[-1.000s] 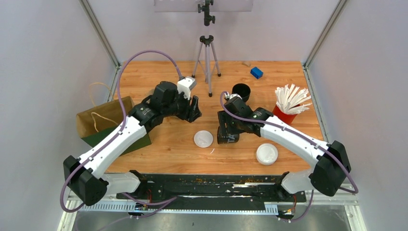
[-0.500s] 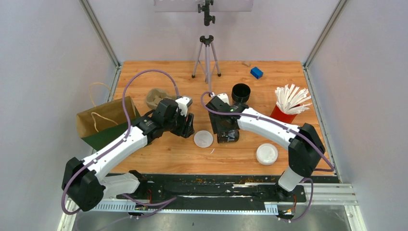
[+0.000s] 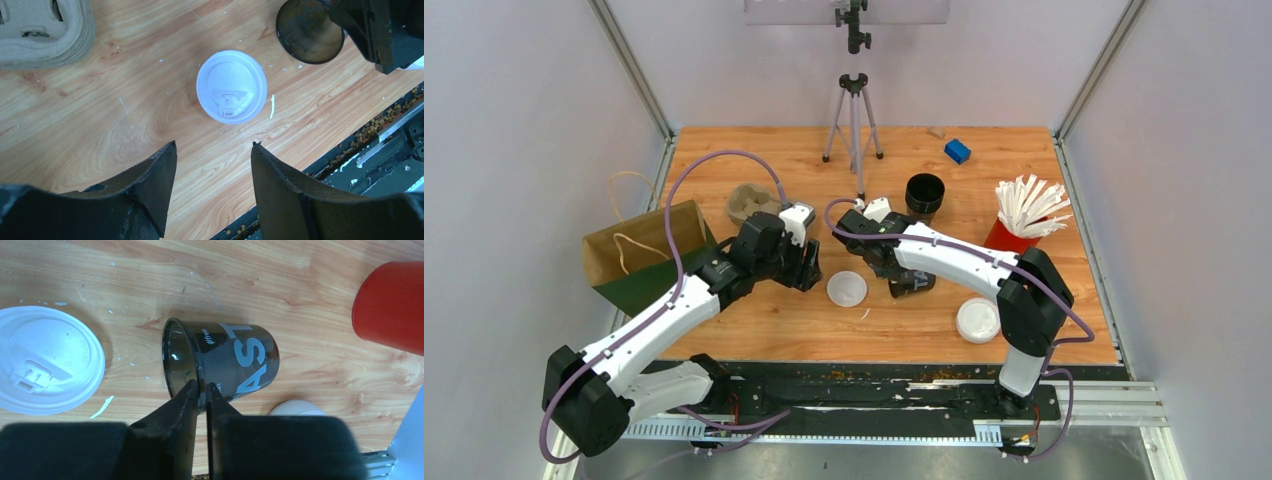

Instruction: Pack the takeout coffee

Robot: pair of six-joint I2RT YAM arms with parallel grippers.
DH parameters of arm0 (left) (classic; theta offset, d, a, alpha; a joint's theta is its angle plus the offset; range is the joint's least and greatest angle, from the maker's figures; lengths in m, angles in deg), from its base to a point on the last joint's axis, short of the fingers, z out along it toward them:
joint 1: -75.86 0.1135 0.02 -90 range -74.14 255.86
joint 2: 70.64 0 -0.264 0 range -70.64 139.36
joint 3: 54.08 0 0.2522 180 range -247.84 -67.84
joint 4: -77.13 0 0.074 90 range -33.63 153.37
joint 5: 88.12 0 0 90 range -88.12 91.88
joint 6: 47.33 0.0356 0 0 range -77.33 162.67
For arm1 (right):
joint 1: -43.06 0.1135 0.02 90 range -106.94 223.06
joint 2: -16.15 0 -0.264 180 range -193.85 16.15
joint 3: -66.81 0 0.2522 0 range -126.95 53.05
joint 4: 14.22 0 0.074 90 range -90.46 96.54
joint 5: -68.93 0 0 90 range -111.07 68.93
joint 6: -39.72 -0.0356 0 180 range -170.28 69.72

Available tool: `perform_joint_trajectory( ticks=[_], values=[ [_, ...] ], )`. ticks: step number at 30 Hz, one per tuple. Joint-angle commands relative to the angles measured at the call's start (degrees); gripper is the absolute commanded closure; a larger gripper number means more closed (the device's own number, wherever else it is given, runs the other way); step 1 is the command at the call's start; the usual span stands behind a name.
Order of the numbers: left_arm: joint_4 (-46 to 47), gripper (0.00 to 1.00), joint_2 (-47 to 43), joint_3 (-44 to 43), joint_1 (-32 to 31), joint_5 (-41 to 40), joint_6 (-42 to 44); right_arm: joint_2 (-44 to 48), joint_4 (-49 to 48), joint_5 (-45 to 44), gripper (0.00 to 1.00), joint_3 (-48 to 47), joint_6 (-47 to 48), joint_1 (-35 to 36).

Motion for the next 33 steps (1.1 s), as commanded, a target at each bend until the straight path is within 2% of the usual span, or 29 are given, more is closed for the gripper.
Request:
perform_joint_trajectory(
  ticks=[1,4,9,10,12,14,16,33],
  values=[
    [1.64,0.36,-1.63,0.17,-0.12,-0.7,-0.93,0.75,2.11,-3.35,0.93,-2.03,-0.32,0.31],
    [1.44,0.36,-1.78,0.22,-0.07,-0.87,-0.93,1.37,1.75,-3.69,1.0,-1.43,0.51,0.31],
    [1.47,0.36,-2.12,0.59,-0.1,-1.09,-1.1,2.73,0.49,-2.97,1.0,-0.11,1.62,0.31],
    [1.47,0.36,-2.13,0.61,-0.1,-1.28,-1.11,2.99,0.25,-2.58,0.98,-0.02,1.82,0.3],
    [1.5,0.36,-2.19,0.77,-0.14,-1.51,-1.19,3.44,-0.04,-2.49,0.84,0.33,1.91,0.39],
    [1.7,0.36,-2.28,1.0,-0.07,-1.73,-1.41,3.6,-0.39,-2.55,0.76,0.86,2.09,0.48],
    [2.12,0.36,-2.55,1.17,-0.15,-1.73,-1.71,3.1,-0.22,-3.11,0.71,1.11,2.17,0.49],
    [0.96,0.36,-4.61,0.09,-0.12,-3.38,-1.73,-3.24,0.43,-6.68,0.69,0.32,3.35,0.38]
  ],
)
